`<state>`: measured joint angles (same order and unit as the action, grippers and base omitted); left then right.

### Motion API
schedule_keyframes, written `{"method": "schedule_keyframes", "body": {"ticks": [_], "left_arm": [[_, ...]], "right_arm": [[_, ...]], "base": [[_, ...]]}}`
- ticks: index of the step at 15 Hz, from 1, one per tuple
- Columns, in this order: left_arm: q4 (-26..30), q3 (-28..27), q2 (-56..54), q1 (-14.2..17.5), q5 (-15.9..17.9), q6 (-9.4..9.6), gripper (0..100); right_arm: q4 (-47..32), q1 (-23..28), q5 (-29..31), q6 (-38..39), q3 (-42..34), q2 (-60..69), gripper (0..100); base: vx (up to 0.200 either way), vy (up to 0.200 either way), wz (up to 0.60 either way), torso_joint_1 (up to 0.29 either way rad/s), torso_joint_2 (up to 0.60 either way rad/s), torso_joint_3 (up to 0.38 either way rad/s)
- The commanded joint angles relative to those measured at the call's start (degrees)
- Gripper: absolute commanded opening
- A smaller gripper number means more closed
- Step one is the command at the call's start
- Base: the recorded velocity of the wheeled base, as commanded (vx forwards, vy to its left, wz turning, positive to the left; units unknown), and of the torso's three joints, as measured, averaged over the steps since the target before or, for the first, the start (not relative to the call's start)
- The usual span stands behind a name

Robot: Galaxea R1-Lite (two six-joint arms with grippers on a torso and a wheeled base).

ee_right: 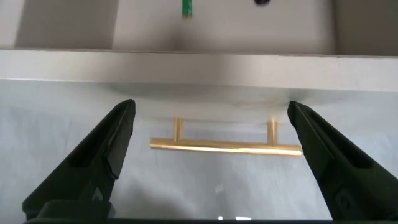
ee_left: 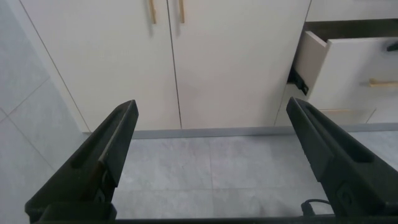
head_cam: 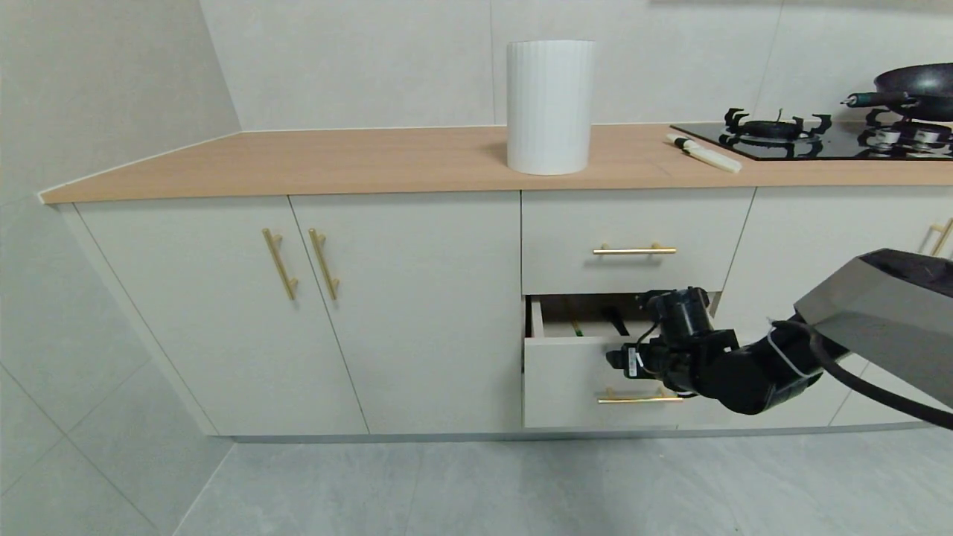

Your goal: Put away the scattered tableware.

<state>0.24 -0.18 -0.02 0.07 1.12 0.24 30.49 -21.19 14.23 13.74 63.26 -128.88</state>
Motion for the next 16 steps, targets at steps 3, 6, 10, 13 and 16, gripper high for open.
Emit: {"method": "schedule_keyframes", "body": {"ticks": [3,6,10,13,16], "left_arm": [[0.0,0.0,0.0,0.0,0.0,0.02,100],[-0.1,0.0,0.0,0.0,0.0,0.02,100],[0.0,0.0,0.0,0.0,0.0,0.02,100],[-0.1,0.0,0.0,0.0,0.0,0.02,100],[0.0,0.0,0.0,0.0,0.0,0.02,100]], "right_arm": [[5.9,1.5,1.6,0.0,2.0,-6.6,100],[10.0,2.4,3.4,0.1,4.7,-10.0,100],[10.9,3.7,3.4,1.6,8.2,-11.4,100],[10.9,4.0,5.4,4.0,13.1,-14.5,100],[10.9,4.5,7.8,5.5,17.5,-17.2,100]], "base": [[0.000,0.000,0.00,0.000,0.00,0.000],[0.000,0.000,0.00,0.000,0.00,0.000],[0.000,0.000,0.00,0.000,0.00,0.000],[0.000,0.000,0.00,0.000,0.00,0.000],[0.000,0.000,0.00,0.000,0.00,0.000]]}}
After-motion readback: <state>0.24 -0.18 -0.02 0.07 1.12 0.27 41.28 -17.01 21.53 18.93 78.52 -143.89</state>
